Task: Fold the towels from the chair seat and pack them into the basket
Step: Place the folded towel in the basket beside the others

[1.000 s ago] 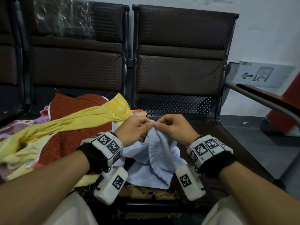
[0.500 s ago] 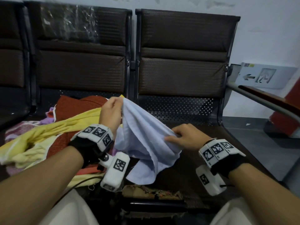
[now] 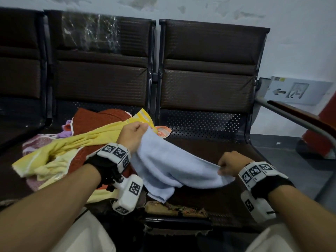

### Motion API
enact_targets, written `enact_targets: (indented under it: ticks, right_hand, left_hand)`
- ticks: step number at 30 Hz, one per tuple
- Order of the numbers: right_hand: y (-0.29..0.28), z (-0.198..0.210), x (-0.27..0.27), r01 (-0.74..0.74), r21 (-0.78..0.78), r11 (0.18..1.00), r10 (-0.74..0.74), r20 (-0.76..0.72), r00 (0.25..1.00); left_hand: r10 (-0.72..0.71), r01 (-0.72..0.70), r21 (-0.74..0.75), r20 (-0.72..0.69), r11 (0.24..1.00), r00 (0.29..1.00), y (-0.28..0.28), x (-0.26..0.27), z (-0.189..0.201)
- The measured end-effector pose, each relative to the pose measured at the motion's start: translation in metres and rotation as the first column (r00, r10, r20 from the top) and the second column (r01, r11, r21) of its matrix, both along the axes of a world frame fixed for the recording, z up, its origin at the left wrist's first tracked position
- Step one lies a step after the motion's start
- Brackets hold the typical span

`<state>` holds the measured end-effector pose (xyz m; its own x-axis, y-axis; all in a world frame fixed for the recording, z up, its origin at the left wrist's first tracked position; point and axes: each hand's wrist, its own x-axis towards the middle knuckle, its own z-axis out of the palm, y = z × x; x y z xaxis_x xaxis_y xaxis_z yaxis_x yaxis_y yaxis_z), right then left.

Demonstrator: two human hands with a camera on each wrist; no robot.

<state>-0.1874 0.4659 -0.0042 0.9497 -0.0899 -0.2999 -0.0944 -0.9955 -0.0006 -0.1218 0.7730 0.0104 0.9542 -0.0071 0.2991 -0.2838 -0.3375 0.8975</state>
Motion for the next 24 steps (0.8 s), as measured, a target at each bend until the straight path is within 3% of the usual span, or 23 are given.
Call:
enact_targets:
  ticks: [3,9,12,16,20,24]
  right_hand:
    - [-0.002,0.004,-0.008,0.061,0.039,0.997,-0.062,0.036,0.997]
    - [0.000,0.016,-0.017,0.021,0.018,1.000,-0.025,0.329,0.944]
    - [0.007,0.025,-0.021,0.047,0.226,0.973,-0.140,0.419,0.897]
    - [0.012,0.057,-0.024,0.064,0.505,0.861,-0.370,0.533,0.761]
    - [0.013,0.106,-0.031,-0.017,0.625,0.780,-0.480,0.616,0.625]
    - [0.021,0.158,-0.040,-0.168,0.712,0.681,-0.572,0.662,0.485]
  left_hand:
    - [-0.096,0.094,0.118,0.008,0.988,0.995,-0.007,-0.013,0.003]
    - [-0.240,0.232,0.249,0.001,0.940,0.971,-0.022,-0.040,0.015]
    - [-0.178,0.148,0.289,0.078,0.946,0.981,-0.033,-0.050,0.027]
    - [-0.024,-0.001,0.198,0.125,0.980,0.992,-0.041,-0.052,0.064]
    - [0.003,-0.013,0.068,0.149,0.998,0.989,-0.039,-0.051,0.111]
    - [0.119,-0.103,-0.127,0.127,0.987,0.985,-0.028,-0.054,0.145]
